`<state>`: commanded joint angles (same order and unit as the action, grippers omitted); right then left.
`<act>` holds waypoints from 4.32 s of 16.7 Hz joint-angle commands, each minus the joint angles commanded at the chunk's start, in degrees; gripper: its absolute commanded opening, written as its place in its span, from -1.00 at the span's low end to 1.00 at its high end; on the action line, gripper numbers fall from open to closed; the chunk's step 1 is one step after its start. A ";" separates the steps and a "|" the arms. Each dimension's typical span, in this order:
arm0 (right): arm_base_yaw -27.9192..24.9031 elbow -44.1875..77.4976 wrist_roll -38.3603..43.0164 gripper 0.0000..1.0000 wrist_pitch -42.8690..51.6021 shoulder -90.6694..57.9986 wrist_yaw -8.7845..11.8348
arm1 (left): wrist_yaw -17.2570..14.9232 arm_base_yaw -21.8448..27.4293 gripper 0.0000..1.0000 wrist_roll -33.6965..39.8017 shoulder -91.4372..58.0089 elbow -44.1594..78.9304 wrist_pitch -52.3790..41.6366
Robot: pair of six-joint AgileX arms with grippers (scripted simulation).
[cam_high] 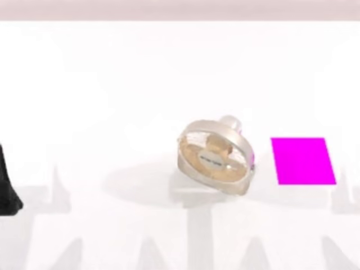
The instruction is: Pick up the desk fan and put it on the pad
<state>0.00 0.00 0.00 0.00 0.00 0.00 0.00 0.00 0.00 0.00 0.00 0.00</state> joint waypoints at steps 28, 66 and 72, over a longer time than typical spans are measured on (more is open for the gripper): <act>-37.59 124.71 -21.57 1.00 86.73 -119.89 -0.23 | 0.00 0.00 1.00 0.00 0.00 0.00 0.00; -40.33 115.44 -23.09 -1.00 80.19 -125.28 -0.23 | 0.00 0.00 1.00 0.00 0.00 0.00 0.00; -40.33 115.44 -23.09 -1.00 80.19 -125.28 -0.23 | 0.00 0.00 1.00 0.00 0.00 0.00 0.00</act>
<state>-40.33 115.44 -23.09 80.19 -125.28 -0.23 0.00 0.00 0.00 0.00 0.00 0.00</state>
